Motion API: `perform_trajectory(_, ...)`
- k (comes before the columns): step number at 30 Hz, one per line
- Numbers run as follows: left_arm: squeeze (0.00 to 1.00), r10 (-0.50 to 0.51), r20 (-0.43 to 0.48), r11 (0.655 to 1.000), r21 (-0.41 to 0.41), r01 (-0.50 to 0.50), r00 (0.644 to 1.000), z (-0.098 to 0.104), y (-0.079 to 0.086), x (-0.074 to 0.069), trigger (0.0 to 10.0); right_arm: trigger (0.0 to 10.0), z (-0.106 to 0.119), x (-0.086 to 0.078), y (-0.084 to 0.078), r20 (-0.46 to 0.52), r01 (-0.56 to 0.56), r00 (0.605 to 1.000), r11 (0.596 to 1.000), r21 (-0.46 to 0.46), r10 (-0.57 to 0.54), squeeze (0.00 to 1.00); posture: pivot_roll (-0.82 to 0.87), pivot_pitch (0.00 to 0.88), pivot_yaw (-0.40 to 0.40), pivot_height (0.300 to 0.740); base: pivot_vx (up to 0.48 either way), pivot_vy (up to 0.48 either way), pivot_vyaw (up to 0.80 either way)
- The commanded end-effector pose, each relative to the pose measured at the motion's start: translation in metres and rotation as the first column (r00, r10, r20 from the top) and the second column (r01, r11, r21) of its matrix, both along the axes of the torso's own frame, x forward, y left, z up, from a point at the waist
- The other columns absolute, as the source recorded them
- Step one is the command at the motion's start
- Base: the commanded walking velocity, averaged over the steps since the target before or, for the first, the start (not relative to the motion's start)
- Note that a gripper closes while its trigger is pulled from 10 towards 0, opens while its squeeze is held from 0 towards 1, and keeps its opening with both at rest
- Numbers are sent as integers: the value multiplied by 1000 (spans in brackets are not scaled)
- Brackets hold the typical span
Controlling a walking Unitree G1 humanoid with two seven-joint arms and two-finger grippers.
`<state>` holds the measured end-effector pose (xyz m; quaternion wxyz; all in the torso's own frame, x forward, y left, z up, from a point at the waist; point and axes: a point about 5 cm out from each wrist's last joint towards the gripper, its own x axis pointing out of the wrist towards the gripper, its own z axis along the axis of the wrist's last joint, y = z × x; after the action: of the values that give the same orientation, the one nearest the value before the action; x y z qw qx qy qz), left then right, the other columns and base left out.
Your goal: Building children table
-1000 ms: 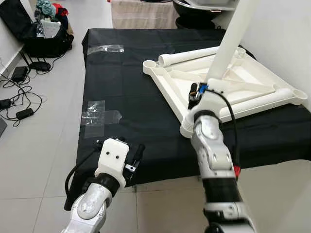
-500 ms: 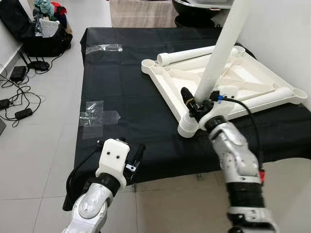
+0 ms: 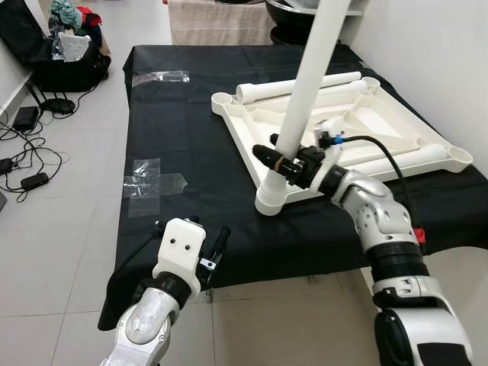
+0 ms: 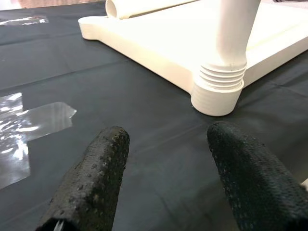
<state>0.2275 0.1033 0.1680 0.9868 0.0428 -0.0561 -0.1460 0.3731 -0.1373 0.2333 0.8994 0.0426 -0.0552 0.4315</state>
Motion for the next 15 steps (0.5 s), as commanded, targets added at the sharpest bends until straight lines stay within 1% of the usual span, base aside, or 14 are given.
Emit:
perform_trajectory(1,0,-7,-18,1000,0,7,1000,-4,-2,-2,10000,10000,-2,0,6,6,-41,999,999,-17,41,0,95,174,-115,740,0,0,0)
perform_trajectory(2,0,-7,-19,1000,0,7,1000,-4,-2,-3,10000,10000,-2,1,7,9,-44,999,999,-30,44,0,97,176,-111,740,0,0,0)
perform_trajectory(3,0,-9,-19,1000,2,9,1000,-4,-2,-3,10000,0,-2,3,7,24,-29,999,999,-41,30,0,95,178,-110,740,0,0,0)
perform_trajectory(4,0,-9,-19,1000,2,9,1000,-4,-2,-3,10000,0,-2,3,7,24,-29,999,999,-41,30,0,95,178,-110,740,0,0,0)
perform_trajectory(6,0,-10,-20,1000,2,10,1000,-4,-1,-3,10000,0,-4,7,1,39,76,996,997,-32,-74,0,95,181,-108,740,0,0,0)
perform_trajectory(7,0,-10,-20,1000,2,10,1000,-4,-1,-3,10000,0,-4,7,1,39,76,996,997,-32,-74,0,95,181,-108,740,0,0,0)
perform_trajectory(8,0,-10,-20,1000,1,10,1000,-4,-1,-3,10000,0,-5,8,-3,36,123,992,992,-15,-122,0,87,183,-109,740,0,0,0)
perform_trajectory(9,0,-10,-20,1000,1,10,1000,-4,-1,-3,10000,0,-5,8,-3,36,123,992,992,-15,-122,0,87,183,-109,740,0,0,0)
perform_trajectory(11,0,-11,-20,1000,0,11,1000,-4,-1,-2,10000,0,-12,8,-12,14,206,978,979,11,-206,0,86,183,-108,740,0,0,0)
perform_trajectory(12,0,-11,-19,1000,0,11,1000,-4,-1,-2,10000,0,-15,5,-16,21,262,965,965,1,-261,0,86,184,-110,740,0,0,0)
perform_trajectory(13,0,-11,-19,1000,0,11,1000,-4,-1,-2,10000,0,-15,5,-16,21,262,965,965,1,-261,0,86,184,-110,740,0,0,0)
perform_trajectory(14,0,-11,-19,1000,0,11,1000,-3,-2,-2,10000,0,-17,3,-19,32,297,954,955,-8,-297,0,86,184,-110,740,0,0,0)
perform_trajectory(15,0,-11,-19,1000,0,11,1000,-3,-2,-2,10000,0,-17,3,-19,32,297,954,955,-8,-297,0,86,184,-110,740,0,0,0)
